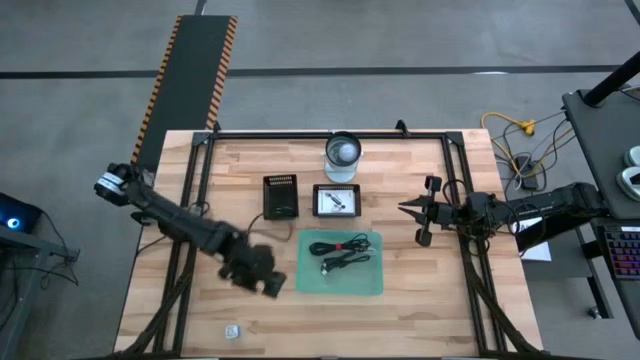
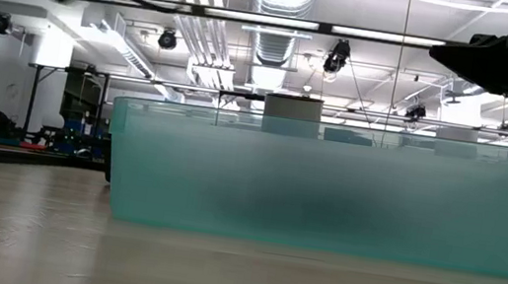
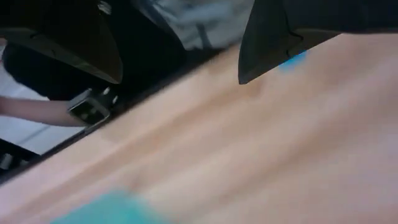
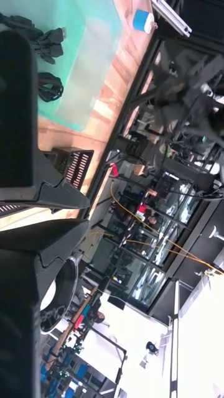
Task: Pick and place items into bin
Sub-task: Put the blue charger adapter into the left black bin
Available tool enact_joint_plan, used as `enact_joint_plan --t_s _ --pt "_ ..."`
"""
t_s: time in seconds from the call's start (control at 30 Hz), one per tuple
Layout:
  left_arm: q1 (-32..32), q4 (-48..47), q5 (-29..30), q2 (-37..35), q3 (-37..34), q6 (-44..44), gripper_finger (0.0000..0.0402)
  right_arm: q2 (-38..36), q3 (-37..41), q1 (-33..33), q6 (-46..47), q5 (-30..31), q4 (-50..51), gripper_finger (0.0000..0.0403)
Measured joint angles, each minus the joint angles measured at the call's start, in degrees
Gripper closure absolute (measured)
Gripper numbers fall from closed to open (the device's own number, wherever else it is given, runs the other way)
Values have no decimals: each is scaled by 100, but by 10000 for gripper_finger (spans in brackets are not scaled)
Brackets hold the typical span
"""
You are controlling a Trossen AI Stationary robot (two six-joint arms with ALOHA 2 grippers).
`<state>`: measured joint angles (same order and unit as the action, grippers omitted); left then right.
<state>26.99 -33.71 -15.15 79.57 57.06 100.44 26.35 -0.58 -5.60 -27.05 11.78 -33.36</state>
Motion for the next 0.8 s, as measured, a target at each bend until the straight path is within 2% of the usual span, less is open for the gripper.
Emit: enact_joint_plan --t_s 0.17,0.3,0.47,0.8 --pt "1037 -26 77 36 -4 2463 101 0 0 -1 0 -1 0 376" --pt "1737 -28 95 271 7 3955 101 0 0 -1 2 1 0 376" --pt "2171 -127 49 655 20 4161 101 0 0 -1 2 0 -2 376" --pt "2190 165 55 1458 110 4130 100 0 2 -1 98 1 -24 376"
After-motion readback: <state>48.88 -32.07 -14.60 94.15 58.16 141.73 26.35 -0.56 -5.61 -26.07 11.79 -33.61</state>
